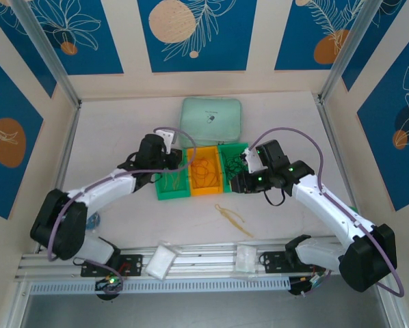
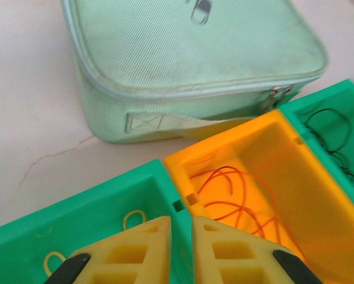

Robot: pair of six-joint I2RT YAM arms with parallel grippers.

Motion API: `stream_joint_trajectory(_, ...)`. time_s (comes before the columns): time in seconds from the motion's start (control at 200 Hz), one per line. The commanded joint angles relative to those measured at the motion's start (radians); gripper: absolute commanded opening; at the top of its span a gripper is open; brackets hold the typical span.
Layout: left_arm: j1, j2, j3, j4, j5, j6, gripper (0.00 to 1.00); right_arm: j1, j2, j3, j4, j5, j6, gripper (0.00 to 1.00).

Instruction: Untangle the cables

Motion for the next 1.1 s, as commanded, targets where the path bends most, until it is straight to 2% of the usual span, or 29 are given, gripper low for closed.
stream_joint_trajectory(0.0, 0.006, -0.091, 0.022, -0.115, 0.074, 0.029, 0.16, 0.021, -0.011, 0.013, -0.076, 0.033, -0.028, 0.33)
stream_joint_trajectory(0.18, 0.002, -0.235, -0.004, -0.29, 0.161, 0.005, 0.16, 0.118, 0.038, -0.003, -0.149, 0.115, -0.005, 0.36)
stream_joint_trajectory(0.325, -0.002, -0.356, -0.078, -0.382, 0.18, -0.012, 0.16, 0.223, 0.113, -0.029, -0.151, 0.162, 0.04, 0.36)
stream_joint_trajectory(0.485, -0.002, -0.466, -0.14, -0.451, 0.155, -0.019, 0.16, 0.314, 0.214, -0.017, -0.12, 0.231, 0.056, 0.23)
stream_joint_trajectory(0.56, -0.002, -0.499, -0.155, -0.462, 0.148, -0.021, 0.16, 0.345, 0.257, 0.004, -0.102, 0.255, 0.055, 0.22)
stream_joint_trajectory(0.705, -0.002, -0.526, -0.165, -0.469, 0.143, -0.021, 0.16, 0.389, 0.337, 0.052, -0.084, 0.318, 0.037, 0.18)
stream_joint_trajectory(0.9, -0.001, -0.54, -0.165, -0.478, 0.146, -0.013, 0.16, 0.413, 0.444, 0.113, -0.125, 0.44, 0.025, 0.24)
stream_joint_trajectory(1.095, -0.001, -0.546, -0.167, -0.492, 0.135, 0.002, 0.16, 0.406, 0.491, 0.121, -0.122, 0.436, 0.014, 0.24)
